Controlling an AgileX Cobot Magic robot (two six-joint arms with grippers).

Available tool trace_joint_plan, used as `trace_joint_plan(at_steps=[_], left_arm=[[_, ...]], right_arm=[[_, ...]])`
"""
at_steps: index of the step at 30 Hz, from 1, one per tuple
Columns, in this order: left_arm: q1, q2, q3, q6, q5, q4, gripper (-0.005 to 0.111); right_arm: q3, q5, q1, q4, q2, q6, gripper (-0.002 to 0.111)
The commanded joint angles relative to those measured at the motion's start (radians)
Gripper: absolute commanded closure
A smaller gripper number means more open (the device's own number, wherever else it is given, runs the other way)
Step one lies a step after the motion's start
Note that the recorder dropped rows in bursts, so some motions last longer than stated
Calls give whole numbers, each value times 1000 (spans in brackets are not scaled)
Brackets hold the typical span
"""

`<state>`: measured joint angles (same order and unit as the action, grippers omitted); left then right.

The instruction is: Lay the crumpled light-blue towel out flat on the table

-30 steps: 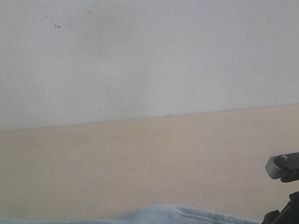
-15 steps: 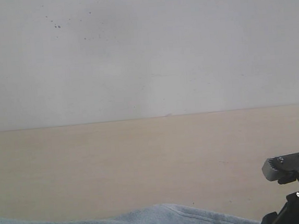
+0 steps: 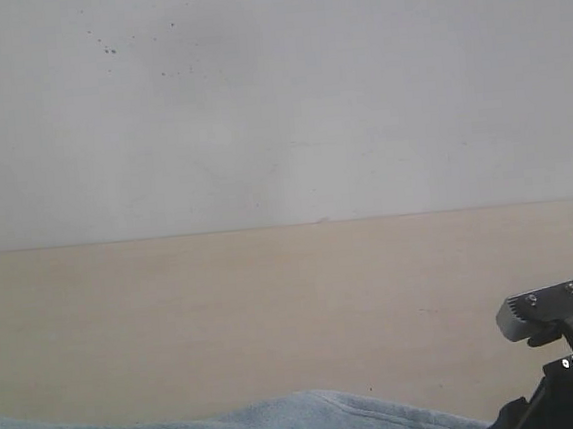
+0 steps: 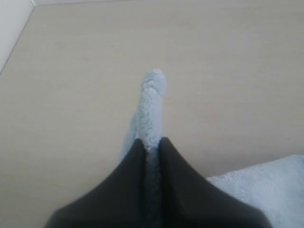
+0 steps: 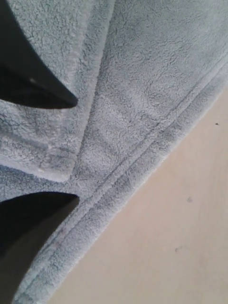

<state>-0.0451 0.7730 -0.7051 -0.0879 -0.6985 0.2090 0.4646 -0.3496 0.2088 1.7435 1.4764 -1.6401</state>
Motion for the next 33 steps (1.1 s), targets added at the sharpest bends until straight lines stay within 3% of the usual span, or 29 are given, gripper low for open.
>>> trace_joint_plan(at_steps=[1, 12, 14, 19, 24, 29, 30, 33], left_arm=[[-4, -4, -3, -9, 18, -10, 103], [-4, 4, -3, -9, 20, -15, 103], [-4, 4, -3, -9, 20, -18, 103], [0, 4, -3, -9, 24, -22, 103], [0, 4, -3, -9, 31, -61, 103], [0, 4, -3, 17, 28, -97, 103], [0, 4, -3, 16, 28, -102, 103], [0, 4, -3, 30, 37, -102, 103]], right_arm=[[16, -4, 1, 1, 1, 67, 57], [148, -155, 1, 1, 1, -35, 61], [188, -257, 1, 1, 1, -35, 61], [320, -870, 1, 1, -1, -107, 61], [216, -871, 1, 1, -12, -157, 61], [190, -437, 1, -7, -12, -285, 61], [213, -454, 1, -76, -12, -285, 61], [295, -750, 1, -340, -42, -86, 61]])
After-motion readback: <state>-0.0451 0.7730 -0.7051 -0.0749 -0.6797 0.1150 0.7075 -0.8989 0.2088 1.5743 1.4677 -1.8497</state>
